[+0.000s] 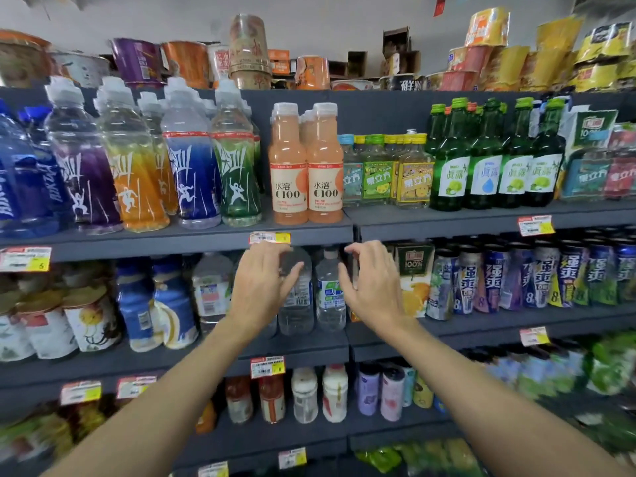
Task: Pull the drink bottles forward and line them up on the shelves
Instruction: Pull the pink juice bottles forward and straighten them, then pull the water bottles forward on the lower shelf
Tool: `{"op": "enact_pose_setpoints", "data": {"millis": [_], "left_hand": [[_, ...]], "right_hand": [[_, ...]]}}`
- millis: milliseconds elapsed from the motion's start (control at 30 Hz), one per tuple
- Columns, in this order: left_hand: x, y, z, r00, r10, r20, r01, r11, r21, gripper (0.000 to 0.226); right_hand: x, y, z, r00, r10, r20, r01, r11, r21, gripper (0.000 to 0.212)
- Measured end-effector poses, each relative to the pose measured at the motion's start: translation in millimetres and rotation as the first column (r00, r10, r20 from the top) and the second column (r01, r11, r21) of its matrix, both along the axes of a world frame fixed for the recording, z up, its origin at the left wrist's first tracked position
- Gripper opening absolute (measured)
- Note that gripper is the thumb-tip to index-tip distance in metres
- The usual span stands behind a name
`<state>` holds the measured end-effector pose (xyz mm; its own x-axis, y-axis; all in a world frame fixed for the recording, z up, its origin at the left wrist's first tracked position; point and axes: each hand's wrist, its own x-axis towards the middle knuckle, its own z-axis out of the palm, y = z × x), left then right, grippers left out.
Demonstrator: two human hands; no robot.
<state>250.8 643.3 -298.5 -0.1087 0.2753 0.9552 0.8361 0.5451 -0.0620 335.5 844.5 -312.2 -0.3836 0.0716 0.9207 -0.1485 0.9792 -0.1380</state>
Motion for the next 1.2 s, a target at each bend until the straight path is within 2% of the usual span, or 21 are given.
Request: {"op": "enact_pose_setpoints", "data": {"millis": [133, 267, 367, 533, 667, 833, 900, 1000, 1200], "left_hand": [[2, 7, -54, 0.991, 0.030, 0.134, -0.024, 0.999, -0.048, 0.028], [0, 13, -88, 0.954, 0.128, 0.272, -0.106, 0.990, -0.094, 0.040], [0, 23, -95, 0.879, 0.223, 0.422, -0.201, 0.975, -0.097, 0.056], [4, 49, -99, 0.702, 0.294, 0.649, -0.326, 0.942, -0.074, 0.079], [8, 69, -103, 0.583, 0.366, 0.725, -0.456, 0.886, -0.081, 0.090], [8, 88, -111, 0.411, 0.418, 0.810, -0.582, 0.804, -0.119, 0.096], [7, 91, -116, 0.383, 0.409, 0.828, -0.587, 0.800, -0.124, 0.094], [4, 94, -122, 0.360, 0.407, 0.840, -0.591, 0.795, -0.133, 0.092], [6, 105, -123, 0.296, 0.359, 0.885, -0.621, 0.777, -0.108, 0.092]], "right_hand": [[1, -1, -44, 0.983, -0.040, 0.178, 0.049, 0.998, -0.046, 0.031], [-4, -4, -65, 0.943, -0.077, 0.323, 0.117, 0.987, -0.108, 0.042], [-13, -8, -71, 0.919, -0.097, 0.381, 0.167, 0.974, -0.155, 0.054], [-32, -17, -81, 0.890, -0.125, 0.439, 0.284, 0.904, -0.319, 0.068], [-47, -22, -89, 0.858, -0.188, 0.478, 0.386, 0.850, -0.359, 0.080], [-62, -26, -92, 0.859, -0.212, 0.467, 0.437, 0.779, -0.450, 0.081], [-65, -27, -93, 0.857, -0.210, 0.470, 0.440, 0.773, -0.457, 0.083], [-67, -27, -94, 0.859, -0.203, 0.470, 0.433, 0.778, -0.456, 0.071], [-60, -10, -93, 0.872, -0.181, 0.455, 0.380, 0.837, -0.394, 0.062]]}}
